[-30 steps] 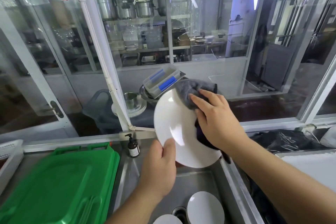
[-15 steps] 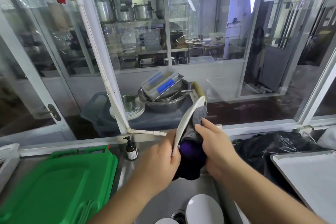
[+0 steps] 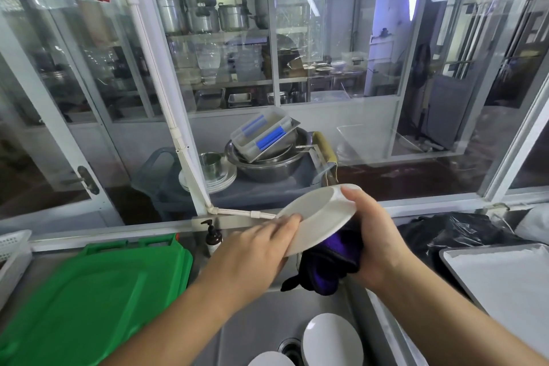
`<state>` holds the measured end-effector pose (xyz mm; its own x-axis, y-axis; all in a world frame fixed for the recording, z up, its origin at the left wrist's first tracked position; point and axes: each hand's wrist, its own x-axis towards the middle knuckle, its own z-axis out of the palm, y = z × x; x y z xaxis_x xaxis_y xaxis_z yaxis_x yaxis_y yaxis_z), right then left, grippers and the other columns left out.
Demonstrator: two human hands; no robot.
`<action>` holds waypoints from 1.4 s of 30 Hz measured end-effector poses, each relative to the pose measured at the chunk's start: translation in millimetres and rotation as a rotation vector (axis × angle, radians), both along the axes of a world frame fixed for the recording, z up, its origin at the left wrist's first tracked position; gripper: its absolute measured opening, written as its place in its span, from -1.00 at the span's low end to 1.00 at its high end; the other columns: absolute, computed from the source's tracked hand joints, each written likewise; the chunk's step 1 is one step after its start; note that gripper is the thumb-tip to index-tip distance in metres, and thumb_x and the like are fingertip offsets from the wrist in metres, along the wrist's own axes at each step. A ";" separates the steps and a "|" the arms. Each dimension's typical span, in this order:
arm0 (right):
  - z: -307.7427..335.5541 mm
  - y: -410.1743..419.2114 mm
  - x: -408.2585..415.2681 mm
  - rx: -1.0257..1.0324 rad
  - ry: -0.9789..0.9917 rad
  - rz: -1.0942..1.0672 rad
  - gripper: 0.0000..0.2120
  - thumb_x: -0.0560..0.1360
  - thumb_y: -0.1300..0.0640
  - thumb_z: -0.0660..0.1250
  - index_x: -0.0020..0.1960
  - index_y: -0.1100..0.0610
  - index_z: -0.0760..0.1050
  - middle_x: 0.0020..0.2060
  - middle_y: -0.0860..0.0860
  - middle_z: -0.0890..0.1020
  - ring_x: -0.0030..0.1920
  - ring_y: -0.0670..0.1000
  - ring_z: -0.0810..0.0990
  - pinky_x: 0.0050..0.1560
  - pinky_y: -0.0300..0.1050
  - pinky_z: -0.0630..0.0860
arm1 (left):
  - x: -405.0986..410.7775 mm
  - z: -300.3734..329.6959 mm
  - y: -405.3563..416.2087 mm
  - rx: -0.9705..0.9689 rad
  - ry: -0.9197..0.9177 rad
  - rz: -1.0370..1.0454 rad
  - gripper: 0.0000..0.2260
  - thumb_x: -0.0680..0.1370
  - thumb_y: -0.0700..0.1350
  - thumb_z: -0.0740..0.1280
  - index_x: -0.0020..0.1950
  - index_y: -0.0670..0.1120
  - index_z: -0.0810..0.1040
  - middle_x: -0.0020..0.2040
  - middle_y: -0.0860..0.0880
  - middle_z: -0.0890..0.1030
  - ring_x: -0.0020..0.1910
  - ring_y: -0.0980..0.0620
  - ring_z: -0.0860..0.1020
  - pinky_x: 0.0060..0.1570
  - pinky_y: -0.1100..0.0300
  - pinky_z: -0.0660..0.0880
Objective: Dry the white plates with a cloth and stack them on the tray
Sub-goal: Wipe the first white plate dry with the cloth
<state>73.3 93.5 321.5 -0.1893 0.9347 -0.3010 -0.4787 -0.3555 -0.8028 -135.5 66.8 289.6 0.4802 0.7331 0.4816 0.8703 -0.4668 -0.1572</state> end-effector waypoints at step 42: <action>-77.7 7.8 24.8 -0.141 0.142 -0.075 -0.55 0.65 -0.11 0.25 0.35 0.19 0.59 0.12 0.28 0.64 -0.13 0.22 0.58 -0.12 0.04 0.51 | 20.6 5.0 -16.1 -0.851 -2.411 0.112 -0.78 0.61 -0.27 0.35 0.25 -0.18 0.60 0.11 -0.15 0.74 -0.04 -0.03 0.75 -0.23 0.14 0.69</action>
<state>98.0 101.3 243.8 -0.1703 0.8985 -0.4046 -0.6130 -0.4181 -0.6704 -114.9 50.7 294.6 -0.1620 0.9209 -0.3545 -0.7220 0.1343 0.6787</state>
